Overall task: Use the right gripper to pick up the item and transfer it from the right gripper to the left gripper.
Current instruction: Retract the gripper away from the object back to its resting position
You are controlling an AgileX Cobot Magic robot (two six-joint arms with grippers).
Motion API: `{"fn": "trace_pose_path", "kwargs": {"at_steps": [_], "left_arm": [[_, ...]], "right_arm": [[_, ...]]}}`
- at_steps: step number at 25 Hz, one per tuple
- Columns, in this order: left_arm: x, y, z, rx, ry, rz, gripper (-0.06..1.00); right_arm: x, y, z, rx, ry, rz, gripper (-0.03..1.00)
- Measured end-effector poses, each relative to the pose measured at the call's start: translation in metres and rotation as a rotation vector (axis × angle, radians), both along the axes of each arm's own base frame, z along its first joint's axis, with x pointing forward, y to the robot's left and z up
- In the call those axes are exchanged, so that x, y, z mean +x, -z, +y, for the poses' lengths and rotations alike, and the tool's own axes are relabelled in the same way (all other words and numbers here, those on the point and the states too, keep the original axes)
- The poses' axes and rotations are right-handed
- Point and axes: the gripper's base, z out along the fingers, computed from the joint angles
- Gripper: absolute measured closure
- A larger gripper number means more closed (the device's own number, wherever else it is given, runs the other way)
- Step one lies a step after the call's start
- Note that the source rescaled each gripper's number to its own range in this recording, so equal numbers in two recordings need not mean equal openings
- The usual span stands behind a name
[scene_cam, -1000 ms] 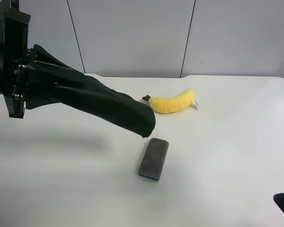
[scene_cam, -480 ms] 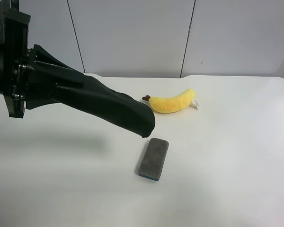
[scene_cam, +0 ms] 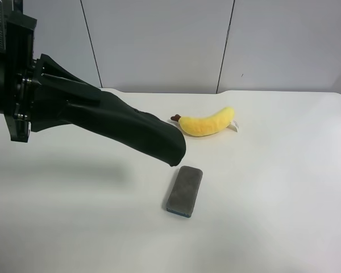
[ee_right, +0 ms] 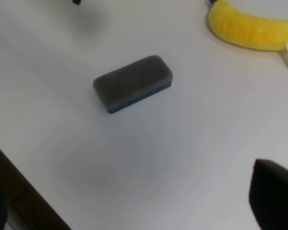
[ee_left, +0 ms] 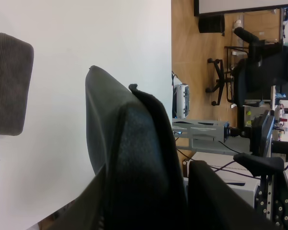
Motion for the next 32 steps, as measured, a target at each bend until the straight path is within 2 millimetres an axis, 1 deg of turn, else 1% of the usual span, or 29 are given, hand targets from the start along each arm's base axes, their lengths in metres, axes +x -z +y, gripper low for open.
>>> {"fn": "trace_pose_path", "kwargs": {"at_steps": [6,8,10,13,18,22,26,29,32], "left_arm": [[0.000,0.000,0.000,0.000,0.000,0.000,0.94],[0.000,0.000,0.000,0.000,0.001,-0.001,0.94],[0.000,0.000,0.000,0.003,0.004,-0.007,0.94],[0.000,0.000,0.000,0.011,0.015,-0.024,0.94],[0.000,0.000,0.000,0.020,0.025,-0.040,0.94],[0.001,0.001,0.001,0.043,0.020,-0.056,0.94],[0.008,0.004,0.006,0.114,-0.039,-0.119,0.94],[0.019,0.008,0.013,0.172,-0.136,-0.163,0.94],[0.033,0.021,0.017,0.238,-0.183,-0.170,0.94]], "right_arm": [[-0.001,0.000,-0.001,0.004,0.002,-0.005,-0.03],[-0.001,0.000,-0.001,0.006,0.032,-0.008,-0.03],[-0.003,0.000,-0.004,0.021,0.101,-0.028,-0.03],[-0.012,0.000,-0.009,0.059,0.243,-0.091,-0.03],[-0.012,0.000,-0.008,0.053,0.462,-0.104,-0.03],[-0.012,0.000,-0.007,0.050,0.525,-0.106,-0.03],[-0.012,0.000,-0.007,0.050,0.529,-0.106,-0.03],[-0.012,0.000,-0.007,0.050,0.529,-0.106,-0.03],[-0.012,0.000,-0.007,0.050,0.529,-0.106,-0.03]]}}
